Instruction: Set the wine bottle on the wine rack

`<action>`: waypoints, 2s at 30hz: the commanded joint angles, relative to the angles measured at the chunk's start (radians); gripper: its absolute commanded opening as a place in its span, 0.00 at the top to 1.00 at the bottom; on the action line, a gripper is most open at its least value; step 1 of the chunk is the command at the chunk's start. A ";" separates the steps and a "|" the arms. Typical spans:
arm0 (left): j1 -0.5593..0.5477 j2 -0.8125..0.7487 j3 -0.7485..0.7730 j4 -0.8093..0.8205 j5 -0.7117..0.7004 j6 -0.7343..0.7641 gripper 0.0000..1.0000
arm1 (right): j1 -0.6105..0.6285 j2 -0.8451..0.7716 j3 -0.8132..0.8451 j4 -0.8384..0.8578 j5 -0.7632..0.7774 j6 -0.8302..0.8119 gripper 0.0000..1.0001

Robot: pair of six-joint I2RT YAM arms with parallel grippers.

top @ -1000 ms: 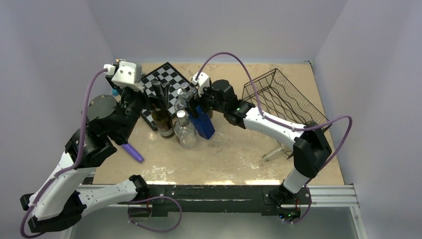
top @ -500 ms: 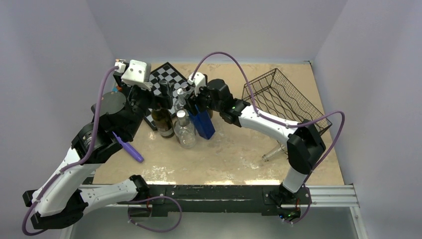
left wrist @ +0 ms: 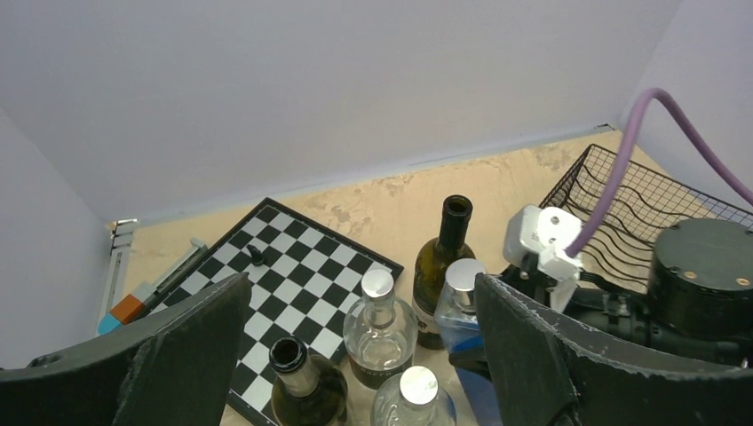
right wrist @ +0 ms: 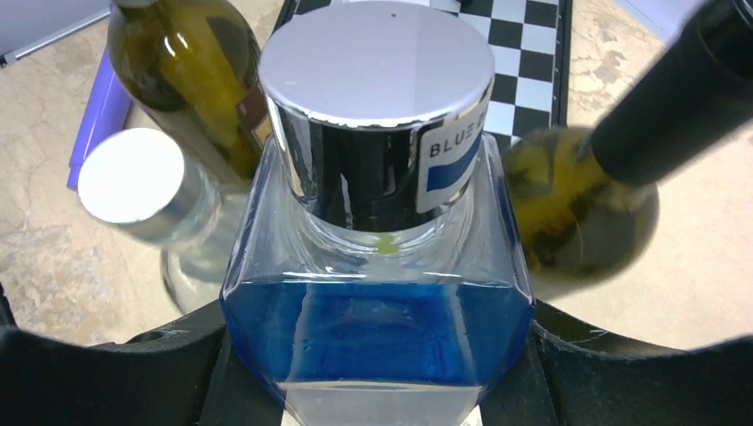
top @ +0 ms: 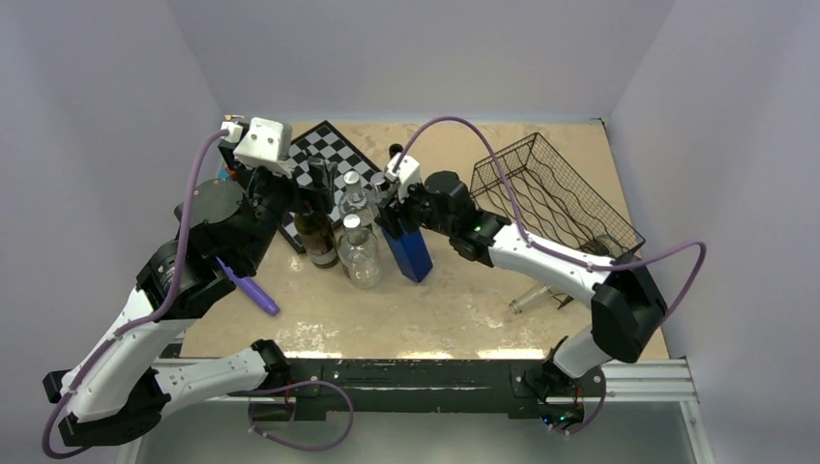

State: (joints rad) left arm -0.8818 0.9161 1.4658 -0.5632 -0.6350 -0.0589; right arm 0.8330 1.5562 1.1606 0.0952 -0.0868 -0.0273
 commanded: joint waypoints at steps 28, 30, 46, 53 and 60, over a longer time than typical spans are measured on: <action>0.006 0.192 0.122 -0.088 0.185 -0.117 0.00 | 0.014 -0.467 -0.625 0.463 0.099 0.092 0.03; 0.006 0.199 0.123 -0.090 0.192 -0.123 0.01 | 0.015 -0.474 -0.627 0.446 0.095 0.091 0.03; 0.004 0.304 0.004 -0.081 0.755 -0.068 0.05 | 0.014 -0.603 -0.685 0.226 0.133 0.248 0.04; 0.004 0.349 -0.056 -0.021 0.836 -0.106 0.03 | 0.014 -0.707 -0.770 0.152 0.123 0.315 0.03; -0.016 0.413 -0.106 0.018 0.718 -0.164 0.05 | 0.014 -0.771 -0.790 0.076 0.169 0.327 0.03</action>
State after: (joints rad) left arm -0.8799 1.3087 1.3937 -0.6205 0.1299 -0.1753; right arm 0.8459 0.8196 0.3805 0.2005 0.0380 0.2687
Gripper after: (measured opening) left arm 0.955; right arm 0.971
